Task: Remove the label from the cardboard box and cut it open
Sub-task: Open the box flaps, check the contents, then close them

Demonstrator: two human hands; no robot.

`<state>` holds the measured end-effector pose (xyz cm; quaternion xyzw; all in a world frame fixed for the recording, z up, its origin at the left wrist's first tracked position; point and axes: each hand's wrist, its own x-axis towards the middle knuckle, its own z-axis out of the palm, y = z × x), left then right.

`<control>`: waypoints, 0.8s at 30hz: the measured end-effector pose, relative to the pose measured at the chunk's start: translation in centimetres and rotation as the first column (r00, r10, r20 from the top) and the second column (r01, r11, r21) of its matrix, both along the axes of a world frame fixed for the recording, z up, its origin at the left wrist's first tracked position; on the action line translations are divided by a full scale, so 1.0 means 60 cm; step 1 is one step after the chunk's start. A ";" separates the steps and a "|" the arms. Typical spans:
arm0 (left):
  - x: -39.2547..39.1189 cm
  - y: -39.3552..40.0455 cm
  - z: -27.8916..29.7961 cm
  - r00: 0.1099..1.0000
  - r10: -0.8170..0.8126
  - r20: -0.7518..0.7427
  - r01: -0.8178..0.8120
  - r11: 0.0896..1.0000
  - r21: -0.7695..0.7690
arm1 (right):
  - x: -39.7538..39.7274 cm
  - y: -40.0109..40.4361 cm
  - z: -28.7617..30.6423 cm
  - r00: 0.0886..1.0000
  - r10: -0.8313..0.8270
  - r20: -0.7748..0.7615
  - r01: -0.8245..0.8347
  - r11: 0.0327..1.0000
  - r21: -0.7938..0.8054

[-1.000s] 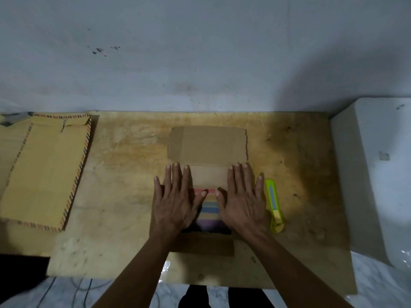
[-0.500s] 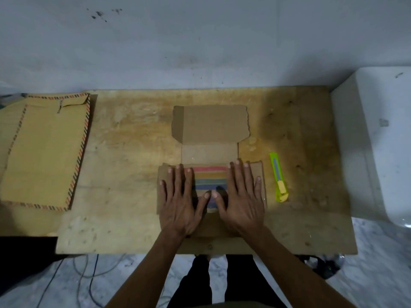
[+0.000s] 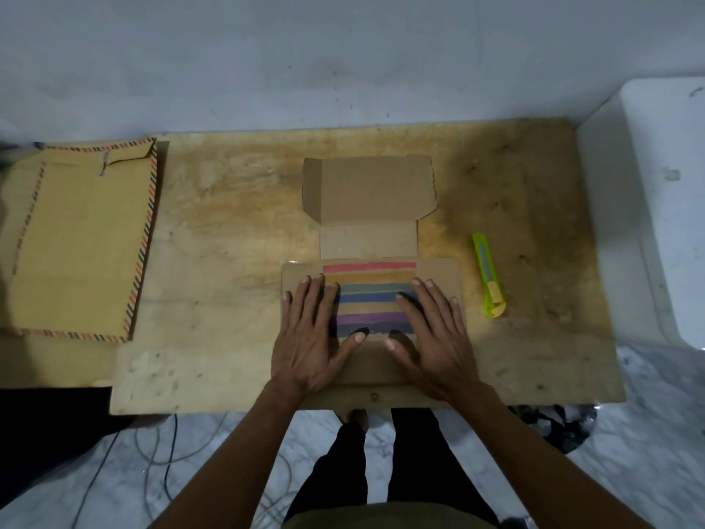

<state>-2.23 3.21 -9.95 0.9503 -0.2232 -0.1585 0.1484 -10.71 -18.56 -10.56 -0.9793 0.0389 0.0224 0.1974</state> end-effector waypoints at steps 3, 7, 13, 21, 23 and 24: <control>-0.002 0.012 0.010 0.999 -0.046 -0.009 0.046 0.998 -0.049 | -0.023 -0.020 0.019 0.989 0.144 0.011 -0.145 0.989 0.043; -0.009 0.022 0.020 0.995 -0.092 -0.027 0.091 0.995 -0.049 | -0.027 -0.027 0.026 0.989 0.149 -0.012 -0.147 0.985 0.087; 0.008 -0.001 0.033 0.995 0.099 -0.007 -0.100 0.988 -0.119 | 0.031 -0.007 0.049 0.989 -0.145 0.013 0.143 0.985 0.097; 0.120 -0.079 0.063 0.941 0.338 0.002 -0.317 0.886 -0.339 | 0.194 -0.023 0.073 0.860 -0.510 0.002 0.480 0.810 0.338; 0.148 -0.095 0.064 0.890 0.436 -0.131 -0.449 0.796 -0.405 | 0.230 -0.032 0.080 0.756 -0.633 -0.165 0.635 0.651 0.416; 0.161 -0.103 0.063 0.847 0.487 -0.214 -0.531 0.749 -0.397 | 0.243 -0.037 0.085 0.717 -0.658 -0.232 0.680 0.584 0.444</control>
